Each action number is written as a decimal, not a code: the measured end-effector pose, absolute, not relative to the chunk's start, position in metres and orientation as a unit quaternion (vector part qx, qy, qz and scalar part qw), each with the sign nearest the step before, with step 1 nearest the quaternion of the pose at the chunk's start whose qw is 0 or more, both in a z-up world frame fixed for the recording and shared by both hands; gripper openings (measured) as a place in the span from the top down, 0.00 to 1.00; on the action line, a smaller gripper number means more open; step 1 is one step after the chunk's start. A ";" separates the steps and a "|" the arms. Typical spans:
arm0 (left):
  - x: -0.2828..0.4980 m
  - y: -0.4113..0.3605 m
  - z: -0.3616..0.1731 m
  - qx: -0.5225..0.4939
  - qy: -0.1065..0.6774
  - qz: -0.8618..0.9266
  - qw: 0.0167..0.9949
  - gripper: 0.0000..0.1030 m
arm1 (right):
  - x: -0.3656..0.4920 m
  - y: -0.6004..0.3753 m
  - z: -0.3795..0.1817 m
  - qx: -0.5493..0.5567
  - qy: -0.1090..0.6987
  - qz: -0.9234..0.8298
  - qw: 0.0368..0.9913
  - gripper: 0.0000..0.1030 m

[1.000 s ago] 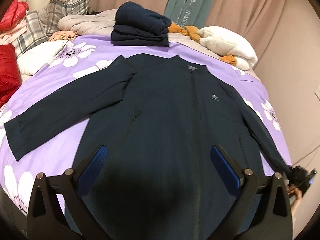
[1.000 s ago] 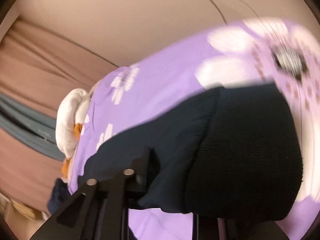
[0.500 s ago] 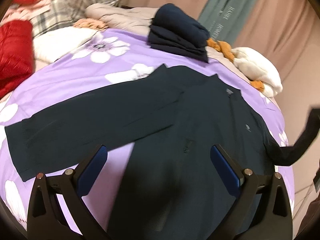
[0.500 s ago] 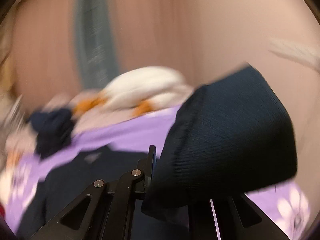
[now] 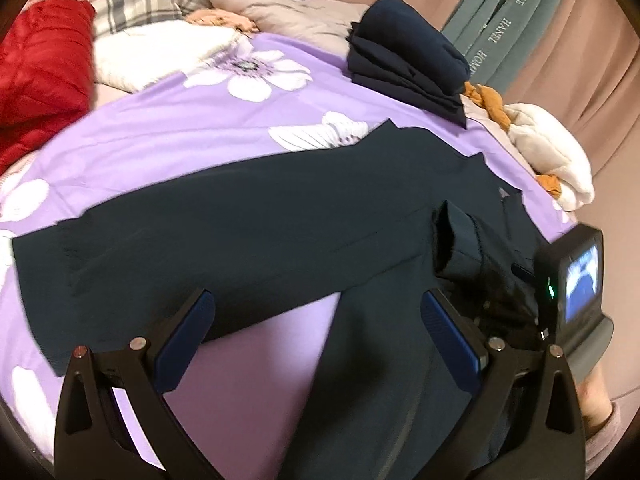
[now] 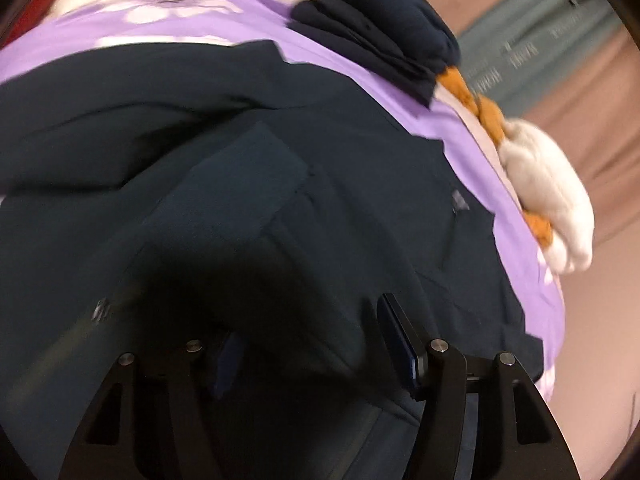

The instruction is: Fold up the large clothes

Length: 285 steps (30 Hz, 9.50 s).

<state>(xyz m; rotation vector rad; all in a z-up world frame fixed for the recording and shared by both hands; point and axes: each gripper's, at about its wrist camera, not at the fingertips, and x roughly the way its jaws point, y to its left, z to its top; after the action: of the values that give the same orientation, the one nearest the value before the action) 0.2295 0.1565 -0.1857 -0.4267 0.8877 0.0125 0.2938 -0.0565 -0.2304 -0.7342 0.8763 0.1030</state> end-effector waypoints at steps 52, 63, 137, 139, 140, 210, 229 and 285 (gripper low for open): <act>0.383 0.068 -0.220 -0.300 0.469 -0.203 0.805 0.60 | 0.279 -0.346 -0.192 0.133 0.382 -0.022 0.914 0.08; 0.379 0.045 -0.213 -0.293 0.451 -0.252 0.804 0.96 | 0.291 -0.323 -0.194 0.112 0.385 0.004 0.916 0.08; 0.055 0.290 -0.238 -0.532 0.335 -0.082 0.773 0.16 | 0.057 -0.210 -0.165 0.116 0.314 0.119 0.935 0.10; 0.057 0.299 -0.244 -0.552 0.331 -0.082 0.761 0.16 | 0.059 -0.206 -0.167 0.113 0.319 0.120 0.933 0.10; 0.059 0.302 -0.247 -0.563 0.329 -0.083 0.754 0.16 | 0.061 -0.204 -0.169 0.113 0.321 0.120 0.933 0.10; 0.301 -0.215 -0.072 -0.027 0.431 -0.235 0.871 0.79 | 0.041 -0.357 -0.213 0.336 0.286 0.065 0.895 0.10; 0.306 0.009 -0.162 -0.298 0.462 -0.185 0.815 0.23 | 0.087 -0.365 -0.191 0.310 0.336 0.005 0.889 0.10; 0.385 0.097 -0.245 -0.344 0.440 -0.049 0.828 0.81 | 0.243 -0.387 -0.182 0.259 0.331 -0.061 0.905 0.43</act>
<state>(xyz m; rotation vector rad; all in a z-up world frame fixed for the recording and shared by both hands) 0.3852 0.0971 -0.2446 -0.7313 0.9338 -0.1036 0.2429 -0.3872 -0.1819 0.5356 0.6831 -0.1262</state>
